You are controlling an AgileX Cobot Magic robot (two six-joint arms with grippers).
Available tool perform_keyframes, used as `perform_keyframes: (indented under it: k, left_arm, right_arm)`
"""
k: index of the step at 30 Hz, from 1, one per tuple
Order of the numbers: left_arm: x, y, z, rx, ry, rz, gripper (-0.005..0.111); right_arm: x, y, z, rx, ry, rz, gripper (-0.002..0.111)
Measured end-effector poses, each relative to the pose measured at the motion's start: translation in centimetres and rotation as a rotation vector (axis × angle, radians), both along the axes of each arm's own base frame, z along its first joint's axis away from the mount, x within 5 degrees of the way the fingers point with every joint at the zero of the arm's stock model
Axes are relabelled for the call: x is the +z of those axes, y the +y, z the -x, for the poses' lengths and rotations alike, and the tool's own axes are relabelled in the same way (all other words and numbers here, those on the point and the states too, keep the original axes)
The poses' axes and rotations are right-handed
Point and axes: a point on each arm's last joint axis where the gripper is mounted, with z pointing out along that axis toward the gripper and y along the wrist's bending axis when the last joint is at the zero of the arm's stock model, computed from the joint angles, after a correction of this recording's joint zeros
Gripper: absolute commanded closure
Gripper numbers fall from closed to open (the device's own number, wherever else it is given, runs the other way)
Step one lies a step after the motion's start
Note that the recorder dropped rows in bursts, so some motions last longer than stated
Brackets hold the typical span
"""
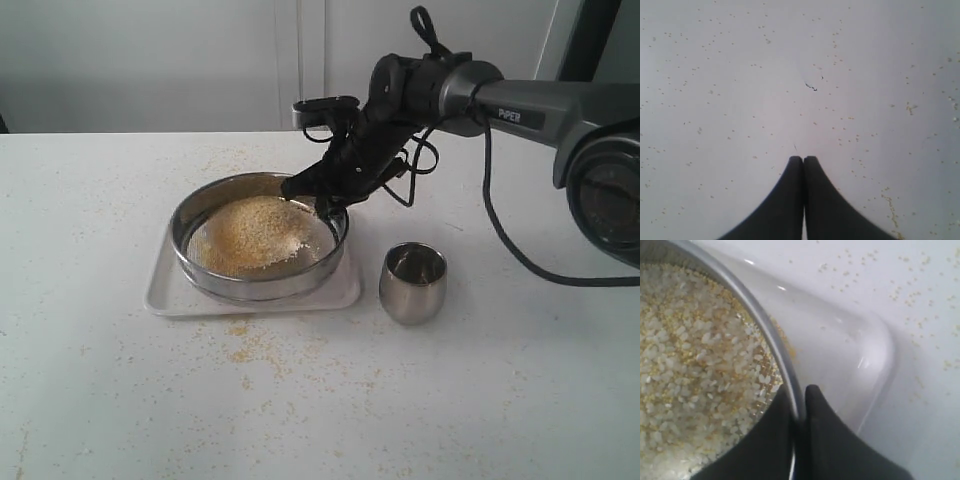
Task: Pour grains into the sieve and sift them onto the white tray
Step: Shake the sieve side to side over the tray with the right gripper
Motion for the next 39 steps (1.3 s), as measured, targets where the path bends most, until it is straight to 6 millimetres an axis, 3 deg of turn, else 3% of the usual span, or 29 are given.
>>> perform_keyframes:
  k: [2, 6, 8, 11, 15, 19, 24, 29, 33, 39]
  left_arm:
    - [0.0, 0.0, 0.0, 0.000, 0.000, 0.000, 0.107]
    - [0.0, 0.0, 0.0, 0.000, 0.000, 0.000, 0.107]
    - [0.0, 0.0, 0.0, 0.000, 0.000, 0.000, 0.107]
    - [0.0, 0.0, 0.0, 0.000, 0.000, 0.000, 0.107]
    - [0.1, 0.0, -0.1, -0.004, -0.013, 0.003, 0.107]
    - [0.1, -0.1, -0.2, -0.008, -0.029, 0.007, 0.107]
    - [0.1, -0.1, -0.3, -0.009, -0.034, 0.008, 0.107]
    - [0.1, -0.1, -0.3, -0.009, -0.034, 0.008, 0.107]
    - [0.1, -0.1, -0.3, -0.009, -0.034, 0.008, 0.107]
    - [0.1, -0.1, -0.3, -0.010, -0.036, 0.008, 0.107]
  right_arm:
    - [0.5, 0.0, -0.5, -0.087, -0.025, -0.058, 0.108]
    - [0.9, 0.6, 0.0, 0.050, -0.099, 0.046, 0.108]
    - [0.6, 0.3, 0.0, -0.070, -0.044, 0.006, 0.108]
    - [0.8, 0.1, 0.1, 0.060, -0.085, 0.059, 0.108]
    - [0.5, 0.1, 0.0, -0.117, -0.007, -0.042, 0.108]
    - [0.7, 0.3, 0.1, 0.026, -0.059, -0.020, 0.108]
    - [0.3, 0.3, 0.0, -0.127, 0.013, -0.108, 0.108]
    - [0.6, 0.6, 0.4, 0.112, -0.078, 0.005, 0.108]
    - [0.2, 0.3, 0.2, -0.113, -0.009, -0.047, 0.108]
    - [0.4, 1.1, 1.0, 0.087, -0.060, 0.054, 0.108]
